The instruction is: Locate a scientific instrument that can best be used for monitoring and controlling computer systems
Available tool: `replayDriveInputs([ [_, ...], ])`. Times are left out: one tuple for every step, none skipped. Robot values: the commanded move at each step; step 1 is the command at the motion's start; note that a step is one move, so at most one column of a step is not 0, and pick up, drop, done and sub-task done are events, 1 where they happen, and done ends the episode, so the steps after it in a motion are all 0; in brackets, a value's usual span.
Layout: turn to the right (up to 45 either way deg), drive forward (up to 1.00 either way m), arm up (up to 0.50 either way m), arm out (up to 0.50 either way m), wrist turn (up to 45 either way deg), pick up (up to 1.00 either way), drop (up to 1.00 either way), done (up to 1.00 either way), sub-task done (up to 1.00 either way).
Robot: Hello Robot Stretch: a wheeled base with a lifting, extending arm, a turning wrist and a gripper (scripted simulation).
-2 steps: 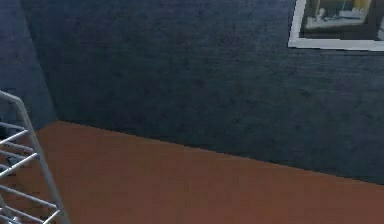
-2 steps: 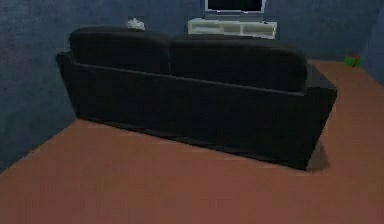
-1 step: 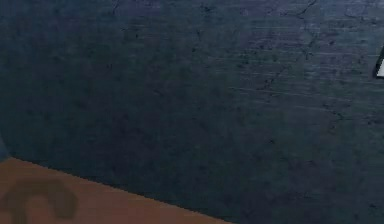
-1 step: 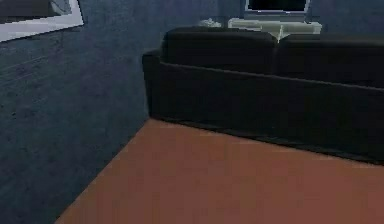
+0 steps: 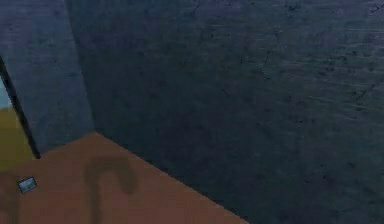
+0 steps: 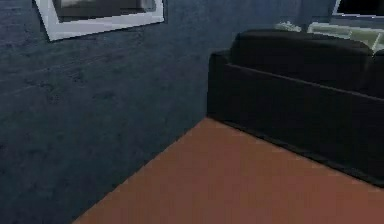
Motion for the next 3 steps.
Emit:
replayDriveInputs([
  [0.0, 0.50, 0.00, 0.00, 0.0, 0.00, 0.00, 0.00, 0.00],
  [-45.0, 0.00, 0.00, 0.00, 0.0, 0.00, 0.00, 0.00, 0.00],
  [-6.0, 0.00, 0.00, 0.00, 0.0, 0.00, 0.00, 0.00, 0.00],
])
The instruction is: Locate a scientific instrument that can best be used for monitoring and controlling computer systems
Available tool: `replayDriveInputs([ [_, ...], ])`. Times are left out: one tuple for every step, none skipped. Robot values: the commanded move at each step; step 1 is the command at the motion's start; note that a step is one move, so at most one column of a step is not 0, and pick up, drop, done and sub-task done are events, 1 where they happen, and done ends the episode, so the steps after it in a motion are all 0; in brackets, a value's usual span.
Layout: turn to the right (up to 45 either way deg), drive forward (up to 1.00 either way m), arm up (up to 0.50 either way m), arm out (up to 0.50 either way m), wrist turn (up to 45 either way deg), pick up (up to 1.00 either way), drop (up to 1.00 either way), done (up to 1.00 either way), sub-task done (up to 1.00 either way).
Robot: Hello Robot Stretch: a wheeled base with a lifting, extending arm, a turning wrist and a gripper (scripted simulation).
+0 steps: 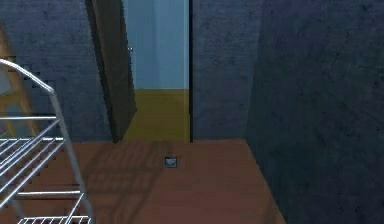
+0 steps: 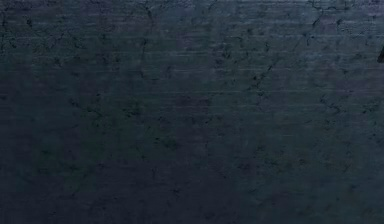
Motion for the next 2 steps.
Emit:
replayDriveInputs([
  [0.0, 1.00, 0.00, 0.00, 0.0, 0.00, 0.00, 0.00, 0.00],
  [-6.0, 0.00, 0.00, 0.00, 0.0, 0.00, 0.00, 0.00, 0.00],
])
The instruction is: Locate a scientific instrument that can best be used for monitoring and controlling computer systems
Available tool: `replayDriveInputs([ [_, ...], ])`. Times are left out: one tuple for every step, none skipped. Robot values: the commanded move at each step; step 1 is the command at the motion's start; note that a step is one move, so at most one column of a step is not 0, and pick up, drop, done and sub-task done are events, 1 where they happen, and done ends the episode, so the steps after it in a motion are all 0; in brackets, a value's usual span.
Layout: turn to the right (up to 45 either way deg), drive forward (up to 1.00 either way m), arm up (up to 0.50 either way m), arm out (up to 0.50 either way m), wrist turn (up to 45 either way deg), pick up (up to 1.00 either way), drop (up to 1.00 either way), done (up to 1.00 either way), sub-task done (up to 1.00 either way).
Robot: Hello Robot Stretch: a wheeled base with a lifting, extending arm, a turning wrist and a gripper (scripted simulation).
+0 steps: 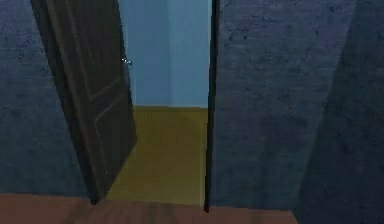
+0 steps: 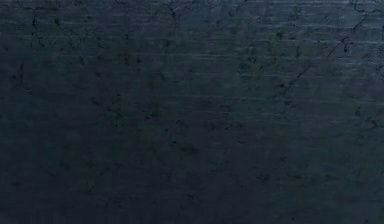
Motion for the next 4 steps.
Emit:
replayDriveInputs([
  [0.0, 0.20, 0.00, 0.00, 0.0, 0.00, 0.00, 0.00, 0.00],
  [-39.0, 0.00, 0.00, 0.00, 0.0, 0.00, 0.00, 0.00, 0.00],
  [0.0, 0.40, 0.00, 0.00, 0.0, 0.00, 0.00, 0.00, 0.00],
  [21.0, 0.00, 0.00, 0.00, 0.0, 0.00, 0.00, 0.00, 0.00],
])
